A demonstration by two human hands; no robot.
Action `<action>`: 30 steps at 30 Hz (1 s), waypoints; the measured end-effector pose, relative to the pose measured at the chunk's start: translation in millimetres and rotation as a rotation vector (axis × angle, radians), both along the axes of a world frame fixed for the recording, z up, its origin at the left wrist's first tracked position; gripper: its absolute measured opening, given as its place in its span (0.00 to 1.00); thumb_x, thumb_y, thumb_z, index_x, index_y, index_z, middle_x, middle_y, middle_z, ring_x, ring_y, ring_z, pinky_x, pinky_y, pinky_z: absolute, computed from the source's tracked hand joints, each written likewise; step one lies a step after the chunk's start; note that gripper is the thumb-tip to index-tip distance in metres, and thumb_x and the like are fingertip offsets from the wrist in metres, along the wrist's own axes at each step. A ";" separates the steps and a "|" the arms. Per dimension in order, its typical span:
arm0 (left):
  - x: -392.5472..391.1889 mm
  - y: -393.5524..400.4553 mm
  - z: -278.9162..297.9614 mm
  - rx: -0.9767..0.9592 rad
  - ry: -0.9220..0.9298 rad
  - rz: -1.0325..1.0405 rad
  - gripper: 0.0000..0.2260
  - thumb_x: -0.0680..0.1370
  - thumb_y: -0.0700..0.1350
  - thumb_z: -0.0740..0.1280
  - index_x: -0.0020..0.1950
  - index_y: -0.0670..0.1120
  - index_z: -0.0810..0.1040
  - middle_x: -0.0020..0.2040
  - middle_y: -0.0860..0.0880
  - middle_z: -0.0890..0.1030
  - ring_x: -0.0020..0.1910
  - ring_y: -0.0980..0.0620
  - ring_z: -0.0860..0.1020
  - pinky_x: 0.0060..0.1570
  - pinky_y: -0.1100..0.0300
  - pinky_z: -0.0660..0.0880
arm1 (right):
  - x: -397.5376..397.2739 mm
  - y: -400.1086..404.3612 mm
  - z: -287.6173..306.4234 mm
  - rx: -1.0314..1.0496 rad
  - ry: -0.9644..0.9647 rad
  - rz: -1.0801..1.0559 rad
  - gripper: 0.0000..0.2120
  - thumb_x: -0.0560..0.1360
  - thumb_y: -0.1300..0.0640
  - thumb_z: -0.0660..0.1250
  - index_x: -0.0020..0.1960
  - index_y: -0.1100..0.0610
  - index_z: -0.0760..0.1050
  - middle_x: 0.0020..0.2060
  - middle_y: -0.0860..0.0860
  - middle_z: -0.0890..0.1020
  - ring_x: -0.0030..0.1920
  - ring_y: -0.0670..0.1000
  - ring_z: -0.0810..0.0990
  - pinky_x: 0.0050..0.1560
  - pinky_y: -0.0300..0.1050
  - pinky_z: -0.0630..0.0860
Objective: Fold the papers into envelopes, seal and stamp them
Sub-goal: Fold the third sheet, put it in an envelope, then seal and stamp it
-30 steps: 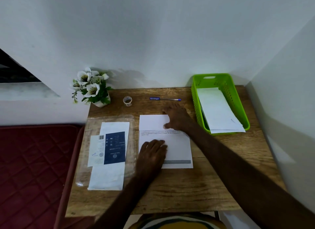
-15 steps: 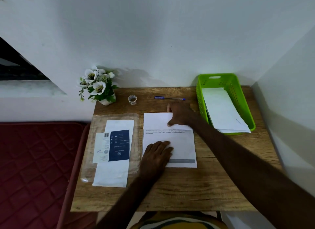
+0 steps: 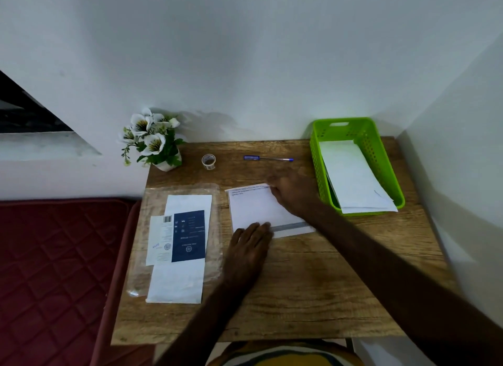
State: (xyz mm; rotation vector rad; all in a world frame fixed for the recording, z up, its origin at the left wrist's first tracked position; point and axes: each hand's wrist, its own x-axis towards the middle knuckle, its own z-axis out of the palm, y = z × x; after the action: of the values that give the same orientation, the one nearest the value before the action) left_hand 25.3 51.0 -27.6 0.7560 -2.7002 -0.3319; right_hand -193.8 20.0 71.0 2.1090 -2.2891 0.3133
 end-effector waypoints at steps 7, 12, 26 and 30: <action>-2.3 -6.0 6.3 -0.007 0.008 0.059 0.15 0.82 0.46 0.63 0.67 0.47 0.79 0.73 0.47 0.76 0.74 0.44 0.72 0.72 0.39 0.69 | 12.0 24.3 -52.0 0.089 0.140 0.051 0.19 0.72 0.58 0.74 0.61 0.63 0.81 0.67 0.60 0.78 0.63 0.60 0.80 0.38 0.51 0.82; -1.9 -15.9 10.8 -0.011 0.004 0.104 0.14 0.80 0.46 0.63 0.62 0.46 0.82 0.68 0.46 0.80 0.69 0.44 0.77 0.71 0.43 0.69 | 22.2 30.3 -63.1 0.112 0.228 0.009 0.26 0.80 0.44 0.59 0.63 0.64 0.80 0.68 0.59 0.78 0.62 0.59 0.80 0.45 0.53 0.80; -1.8 -13.0 17.8 0.105 0.031 0.181 0.15 0.78 0.44 0.71 0.65 0.46 0.80 0.67 0.46 0.81 0.68 0.47 0.77 0.71 0.50 0.65 | 23.6 8.6 -59.6 0.299 0.008 0.152 0.31 0.83 0.39 0.42 0.82 0.53 0.57 0.82 0.53 0.57 0.81 0.56 0.56 0.76 0.66 0.58; -1.4 -11.0 16.2 0.106 0.036 0.212 0.17 0.78 0.46 0.69 0.66 0.46 0.80 0.65 0.45 0.82 0.66 0.46 0.79 0.70 0.49 0.67 | 27.7 15.7 -66.2 0.298 -0.005 0.111 0.31 0.84 0.40 0.42 0.83 0.53 0.52 0.82 0.52 0.53 0.82 0.52 0.52 0.79 0.64 0.52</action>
State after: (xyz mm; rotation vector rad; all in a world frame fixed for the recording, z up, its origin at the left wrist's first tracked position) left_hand 24.0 40.0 -11.3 1.0461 -2.5550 -0.4340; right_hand -166.1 35.7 4.8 2.3762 -2.3526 -0.0254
